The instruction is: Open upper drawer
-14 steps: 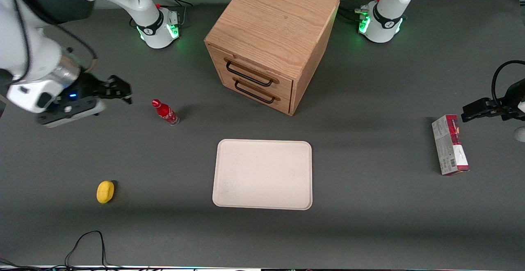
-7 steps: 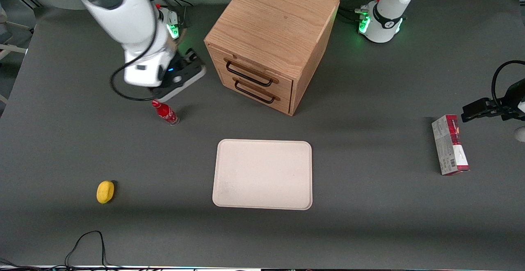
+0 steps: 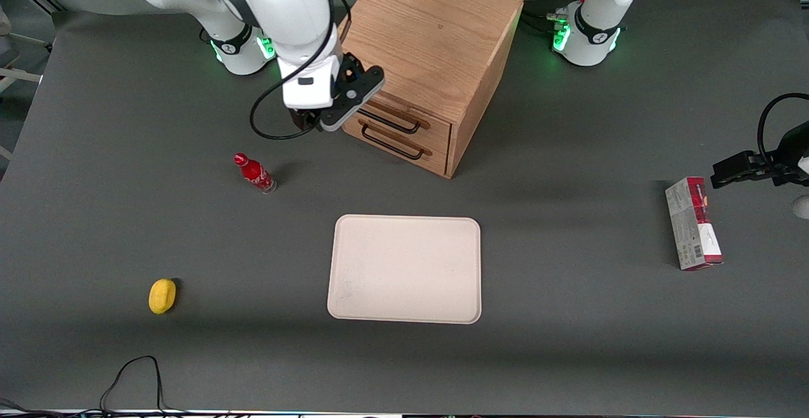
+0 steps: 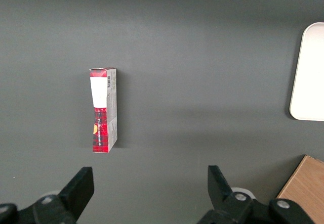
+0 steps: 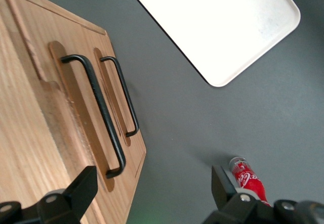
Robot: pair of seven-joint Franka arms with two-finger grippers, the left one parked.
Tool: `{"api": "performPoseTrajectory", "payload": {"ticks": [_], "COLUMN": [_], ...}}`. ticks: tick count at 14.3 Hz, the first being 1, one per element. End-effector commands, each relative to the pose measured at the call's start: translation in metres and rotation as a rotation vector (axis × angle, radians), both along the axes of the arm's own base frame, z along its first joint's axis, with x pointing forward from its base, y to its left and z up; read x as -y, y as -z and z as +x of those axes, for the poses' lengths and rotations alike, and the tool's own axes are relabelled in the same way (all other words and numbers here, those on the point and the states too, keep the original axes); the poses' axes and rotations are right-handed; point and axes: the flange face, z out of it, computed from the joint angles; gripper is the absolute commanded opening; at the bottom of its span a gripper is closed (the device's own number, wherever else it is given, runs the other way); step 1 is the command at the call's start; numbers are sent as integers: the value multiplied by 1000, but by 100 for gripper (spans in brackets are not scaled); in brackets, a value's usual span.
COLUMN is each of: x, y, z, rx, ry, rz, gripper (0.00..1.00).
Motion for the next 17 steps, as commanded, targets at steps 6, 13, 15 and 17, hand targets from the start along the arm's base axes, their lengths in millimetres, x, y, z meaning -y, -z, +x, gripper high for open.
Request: {"api": "performPoseTrajectory", "payload": {"ticks": [6,13,15,17], "x": [-17,-17,-18,-22], "y": [-2,22,38,50], "z": [1,2,2,-2], "rx": [-110,-100,-90,-80], "ry": [-16,-115,-111,-121], "rz": [144,145,149,139], "gripper": [100,100,100,100]}}
